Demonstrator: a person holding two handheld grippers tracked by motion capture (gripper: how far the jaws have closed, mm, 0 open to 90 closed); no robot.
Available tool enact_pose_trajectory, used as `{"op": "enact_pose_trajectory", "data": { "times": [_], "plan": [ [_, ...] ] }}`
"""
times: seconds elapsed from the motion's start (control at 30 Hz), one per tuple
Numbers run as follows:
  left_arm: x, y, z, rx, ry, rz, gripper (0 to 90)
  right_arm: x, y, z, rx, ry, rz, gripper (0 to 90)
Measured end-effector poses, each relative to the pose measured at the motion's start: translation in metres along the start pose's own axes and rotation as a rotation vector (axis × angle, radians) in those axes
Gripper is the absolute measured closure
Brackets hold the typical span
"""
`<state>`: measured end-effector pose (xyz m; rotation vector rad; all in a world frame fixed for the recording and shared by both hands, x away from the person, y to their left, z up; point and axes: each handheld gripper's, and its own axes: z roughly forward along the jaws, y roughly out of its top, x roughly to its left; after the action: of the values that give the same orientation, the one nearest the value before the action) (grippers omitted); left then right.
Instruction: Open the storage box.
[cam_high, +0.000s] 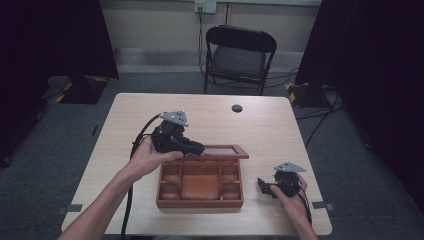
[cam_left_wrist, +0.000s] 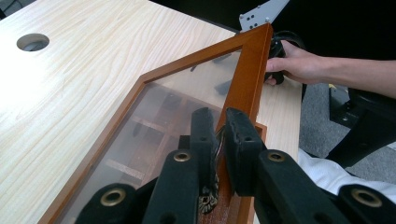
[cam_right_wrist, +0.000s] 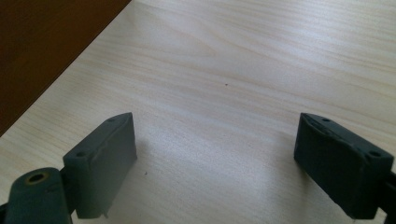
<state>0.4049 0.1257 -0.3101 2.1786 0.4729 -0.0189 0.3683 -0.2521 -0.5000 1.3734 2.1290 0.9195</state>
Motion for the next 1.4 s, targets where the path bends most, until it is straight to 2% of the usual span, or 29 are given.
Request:
{"op": "enact_pose_trajectory", "data": {
  "times": [0.2, 1.4],
  "plan": [
    [-0.0006, -0.0004, 0.0003, 0.007, -0.004, 0.009, 82.2, -0.0002, 0.0001, 0.0002, 0.0, 0.001, -0.002, 12.1],
    [-0.0003, -0.0004, 0.0006, 0.011, -0.007, -0.001, 82.2, -0.0002, 0.0002, 0.0002, 0.001, 0.001, -0.002, 12.1]
  ]
}}
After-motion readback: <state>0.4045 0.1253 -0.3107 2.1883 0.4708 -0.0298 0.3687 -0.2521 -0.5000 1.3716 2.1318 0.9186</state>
